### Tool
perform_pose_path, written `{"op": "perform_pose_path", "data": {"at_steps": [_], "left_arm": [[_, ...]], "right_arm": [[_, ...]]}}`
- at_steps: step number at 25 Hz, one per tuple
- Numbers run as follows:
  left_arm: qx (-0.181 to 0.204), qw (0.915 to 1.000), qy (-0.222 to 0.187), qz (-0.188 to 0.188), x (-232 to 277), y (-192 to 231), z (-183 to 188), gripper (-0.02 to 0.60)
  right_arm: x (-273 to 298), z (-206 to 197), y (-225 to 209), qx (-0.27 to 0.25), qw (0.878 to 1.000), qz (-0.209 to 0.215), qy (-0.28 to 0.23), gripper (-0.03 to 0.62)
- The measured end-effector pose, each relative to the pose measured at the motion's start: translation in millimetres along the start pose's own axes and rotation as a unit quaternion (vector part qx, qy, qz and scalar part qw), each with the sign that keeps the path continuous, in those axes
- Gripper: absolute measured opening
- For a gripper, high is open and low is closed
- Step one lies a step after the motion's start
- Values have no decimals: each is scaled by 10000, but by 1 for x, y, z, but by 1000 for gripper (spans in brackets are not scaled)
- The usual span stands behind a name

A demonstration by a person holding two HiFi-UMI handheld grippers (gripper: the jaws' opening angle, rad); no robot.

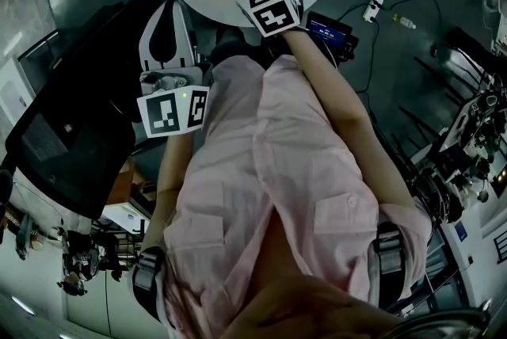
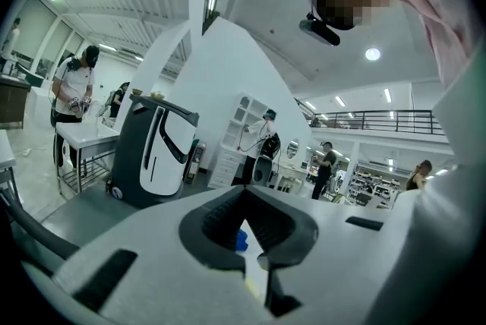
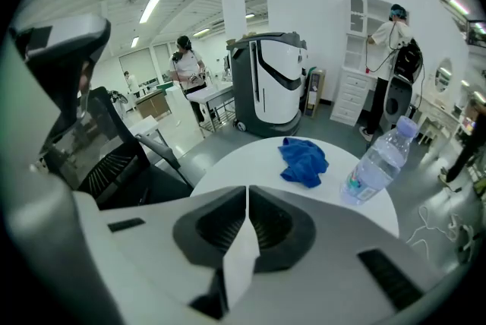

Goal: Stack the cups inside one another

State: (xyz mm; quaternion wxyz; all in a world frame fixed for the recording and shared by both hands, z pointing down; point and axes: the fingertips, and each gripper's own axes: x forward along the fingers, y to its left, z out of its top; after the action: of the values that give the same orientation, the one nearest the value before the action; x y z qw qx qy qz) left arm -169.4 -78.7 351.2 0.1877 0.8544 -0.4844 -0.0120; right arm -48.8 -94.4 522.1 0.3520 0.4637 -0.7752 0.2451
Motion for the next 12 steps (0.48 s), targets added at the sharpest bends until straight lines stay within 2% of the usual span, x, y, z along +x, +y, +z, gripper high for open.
{"op": "perform_pose_path", "data": {"at_steps": [3,7,12], "left_arm": [[54,9999,12,-131,2,-13,-2,15],[141,9993,7,-359,4,-31,-3,15],[232,9989,-27,-398,5,-49,-2,15]], "right_arm": [[-14,7,0,225,9992,42,-319,34],[-37,21,-3,274,9971,-7,-716,32],[-68,28,-15,352,9930,-123,-1124,31]]}}
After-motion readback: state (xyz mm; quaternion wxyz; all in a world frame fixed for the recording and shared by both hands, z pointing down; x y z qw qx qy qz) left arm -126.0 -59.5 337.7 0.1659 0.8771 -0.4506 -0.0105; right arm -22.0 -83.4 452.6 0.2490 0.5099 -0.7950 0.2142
